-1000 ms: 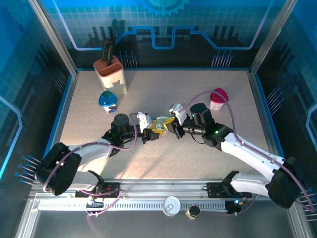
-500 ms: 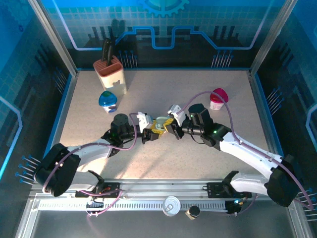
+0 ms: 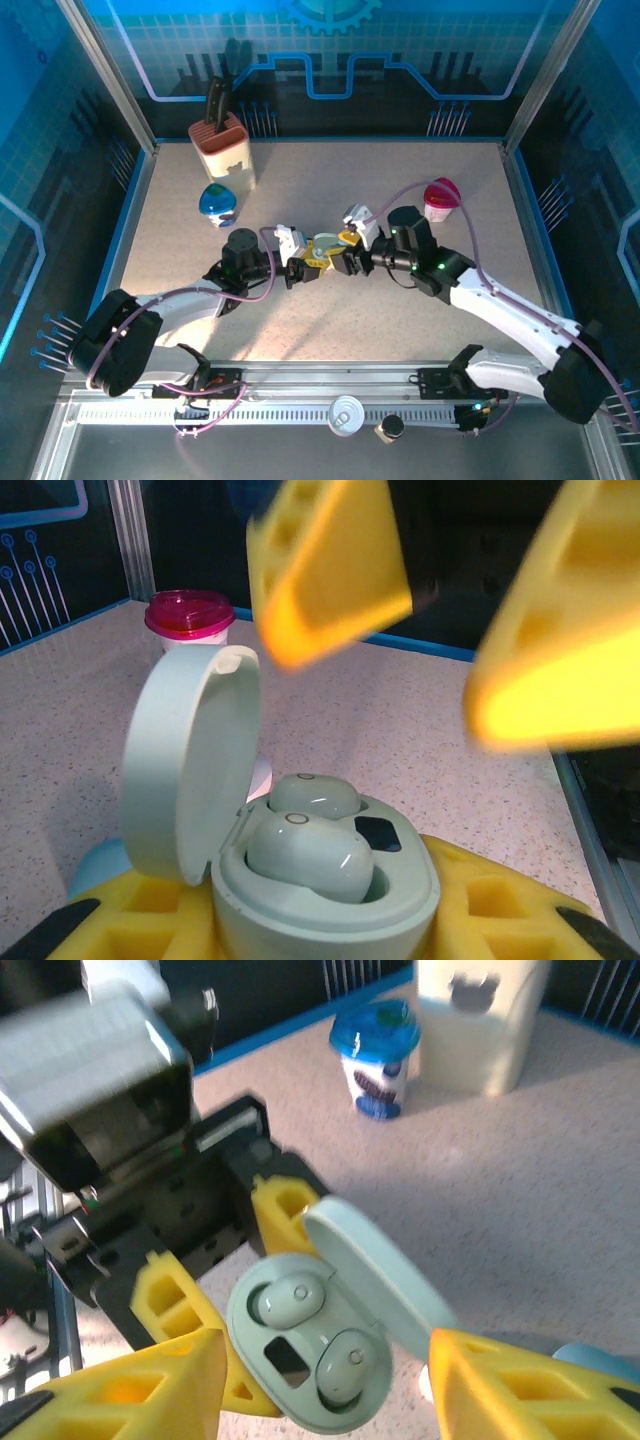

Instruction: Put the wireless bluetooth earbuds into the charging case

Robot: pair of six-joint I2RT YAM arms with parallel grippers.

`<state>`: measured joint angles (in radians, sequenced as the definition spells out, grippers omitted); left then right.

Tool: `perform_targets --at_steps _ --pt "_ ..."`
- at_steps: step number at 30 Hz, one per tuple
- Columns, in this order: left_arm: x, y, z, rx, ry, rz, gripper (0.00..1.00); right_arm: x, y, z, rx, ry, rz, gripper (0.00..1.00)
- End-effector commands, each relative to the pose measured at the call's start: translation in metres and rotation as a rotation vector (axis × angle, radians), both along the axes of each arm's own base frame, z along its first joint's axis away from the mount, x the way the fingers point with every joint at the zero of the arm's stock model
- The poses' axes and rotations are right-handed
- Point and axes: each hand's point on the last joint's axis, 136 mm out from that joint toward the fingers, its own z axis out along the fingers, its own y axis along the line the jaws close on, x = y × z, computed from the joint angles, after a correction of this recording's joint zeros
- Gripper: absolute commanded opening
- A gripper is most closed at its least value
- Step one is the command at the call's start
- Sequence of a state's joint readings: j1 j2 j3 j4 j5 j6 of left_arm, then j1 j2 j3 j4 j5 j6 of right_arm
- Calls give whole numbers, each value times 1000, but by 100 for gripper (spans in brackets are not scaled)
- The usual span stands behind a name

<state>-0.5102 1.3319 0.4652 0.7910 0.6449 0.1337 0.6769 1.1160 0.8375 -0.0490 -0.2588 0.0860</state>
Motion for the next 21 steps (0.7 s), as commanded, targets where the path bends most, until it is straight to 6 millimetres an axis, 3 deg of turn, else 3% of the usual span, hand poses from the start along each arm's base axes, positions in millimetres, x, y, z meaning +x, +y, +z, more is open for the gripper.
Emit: perform_targets --at_steps 1,4,7,10,16,21 --pt "-1 -1 20 -28 -87 -23 32 0 -6 37 125 -30 -22 57" --pt "-3 -1 18 -24 -105 -36 32 11 -13 44 160 -15 -93 57" --pt "-6 -2 19 -26 -124 -56 32 32 -21 34 145 77 -190 46" --pt "-11 -2 20 -34 -149 -71 32 44 -16 24 81 158 -212 39" --pt "-8 1 21 -42 -124 -35 32 40 -5 -9 -40 283 -137 35" --pt "0 3 23 -58 -61 16 32 21 1 -8 -16 268 -41 34"
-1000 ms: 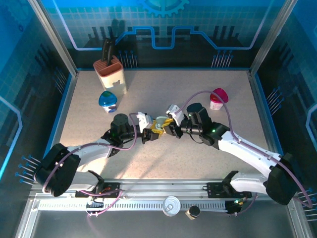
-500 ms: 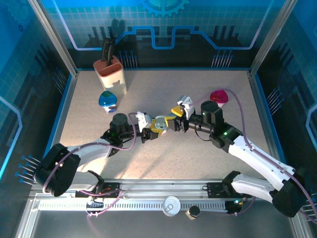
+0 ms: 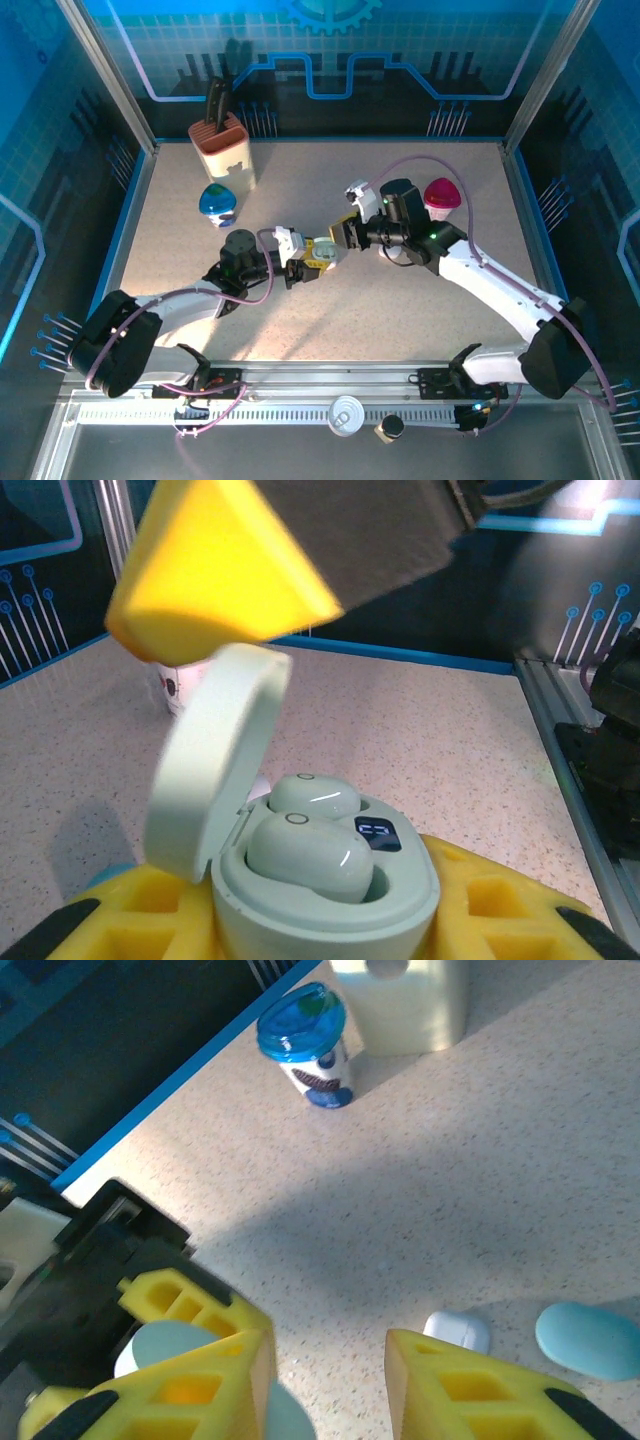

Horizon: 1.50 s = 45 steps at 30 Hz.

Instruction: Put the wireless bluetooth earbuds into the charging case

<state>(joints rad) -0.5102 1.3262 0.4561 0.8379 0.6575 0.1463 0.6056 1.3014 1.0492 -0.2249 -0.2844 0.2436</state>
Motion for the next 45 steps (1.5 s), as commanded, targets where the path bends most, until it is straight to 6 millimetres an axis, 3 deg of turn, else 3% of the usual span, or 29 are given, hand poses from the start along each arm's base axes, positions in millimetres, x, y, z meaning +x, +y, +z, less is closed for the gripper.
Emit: perform_targets --at_steps 1,6,9,14,17,26,27,31,34,38,45 --pt "4 4 16 -42 -6 31 32 -22 1 1 13 9 87 34" --pt "8 1 17 -53 9 27 32 -22 -3 12 52 -9 61 38" --pt "8 0 19 -64 5 26 32 -19 -5 15 82 13 32 46" --pt "3 3 22 -83 -57 24 32 2 -27 -3 228 328 -156 71" --pt "0 8 28 -112 -119 45 32 -1 -20 -1 388 456 -126 77" --pt "7 11 35 -129 -148 89 32 -20 12 16 508 571 41 79" --pt "8 12 37 -137 -155 100 32 -24 14 5 507 602 48 79" --pt "13 13 44 -161 -170 121 33 -27 24 0 517 643 82 78" --pt "14 12 47 -172 -177 119 33 -25 29 4 544 635 100 76" --pt "14 11 45 -170 -182 114 33 -25 32 11 585 641 124 66" --pt "14 11 40 -167 -169 112 35 -19 27 7 596 646 94 24"
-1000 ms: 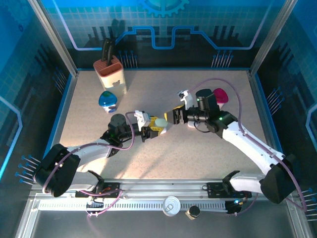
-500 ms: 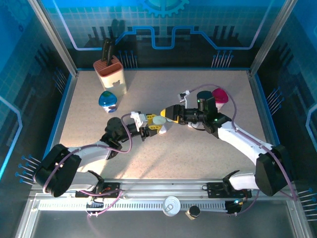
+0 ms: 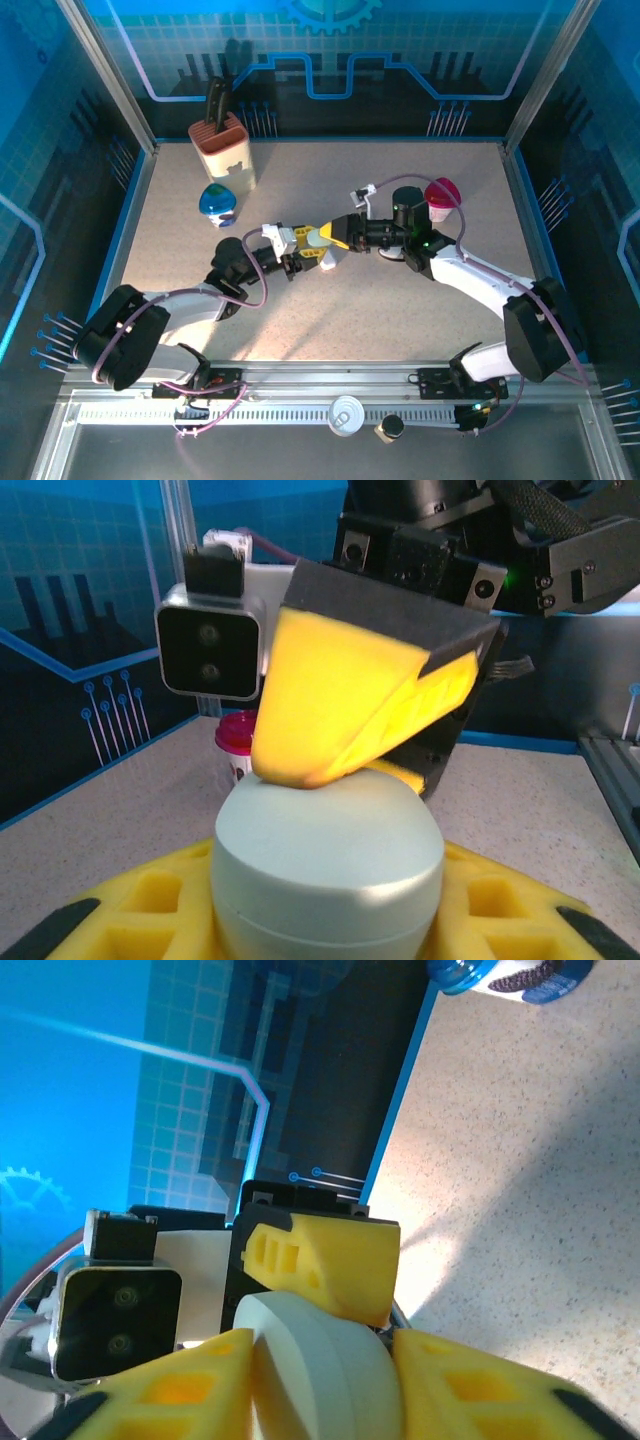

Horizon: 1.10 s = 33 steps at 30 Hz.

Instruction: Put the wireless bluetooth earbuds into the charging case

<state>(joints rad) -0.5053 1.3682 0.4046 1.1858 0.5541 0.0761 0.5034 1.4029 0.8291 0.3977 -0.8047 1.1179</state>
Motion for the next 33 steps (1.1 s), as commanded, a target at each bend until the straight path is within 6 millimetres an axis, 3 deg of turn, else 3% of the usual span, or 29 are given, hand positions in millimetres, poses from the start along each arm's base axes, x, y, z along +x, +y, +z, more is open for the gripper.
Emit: perform_targets --at_steps 1,4,8,10,15,20,25,29,33 --pt "1 2 2 -12 -9 9 36 -1 0 3 27 -9 9 19" --pt "1 2 -2 8 6 16 43 5 -7 -2 17 -5 -26 12" --pt "1 3 -14 70 45 21 70 15 -22 -19 -43 -6 -87 12" --pt "-1 2 -23 132 72 10 81 22 -36 -36 -97 -5 -139 12" --pt "-15 0 -51 293 147 -66 94 33 -77 -94 -289 50 -264 11" --pt "-21 2 -64 382 183 -97 99 28 -105 -147 -478 97 -316 11" --pt "-20 2 -73 446 228 -118 99 20 -112 -189 -548 163 -311 11" --pt "-22 -1 -73 441 232 -142 99 18 -116 -215 -577 205 -317 14" --pt "-22 -2 -71 431 244 -142 99 17 -119 -228 -608 220 -319 25"
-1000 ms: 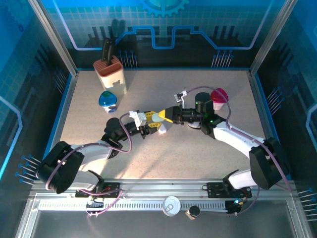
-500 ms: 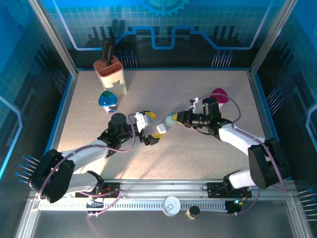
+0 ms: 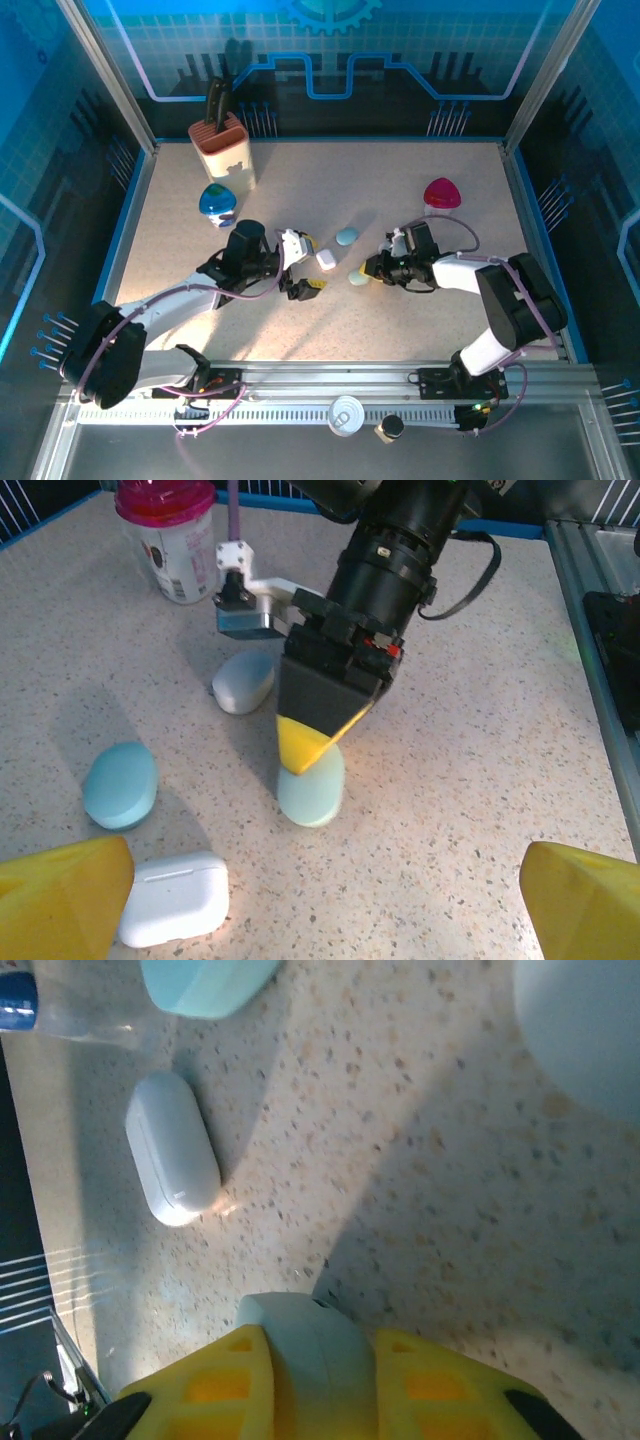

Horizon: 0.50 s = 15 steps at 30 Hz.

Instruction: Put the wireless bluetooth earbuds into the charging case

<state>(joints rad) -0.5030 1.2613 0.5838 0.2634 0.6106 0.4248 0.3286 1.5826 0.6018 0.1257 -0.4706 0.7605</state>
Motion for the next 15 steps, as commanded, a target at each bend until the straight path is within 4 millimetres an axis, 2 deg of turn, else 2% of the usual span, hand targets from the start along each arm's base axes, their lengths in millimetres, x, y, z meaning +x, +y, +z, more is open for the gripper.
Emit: perform_targets --at_steps 1,3,7,11,15 --pt "-1 -3 4 -7 28 -8 99 3 -13 -12 -74 -18 -25 33" --pt "11 2 7 -18 50 70 99 8 -18 -2 -103 -69 -35 50" --pt "35 24 9 -3 -5 261 99 15 -36 25 -232 -202 -17 77" --pt "57 55 17 -26 -54 459 99 26 -62 59 -385 -370 -33 90" --pt "75 100 15 -13 -84 706 99 43 -100 100 -580 -556 -94 99"
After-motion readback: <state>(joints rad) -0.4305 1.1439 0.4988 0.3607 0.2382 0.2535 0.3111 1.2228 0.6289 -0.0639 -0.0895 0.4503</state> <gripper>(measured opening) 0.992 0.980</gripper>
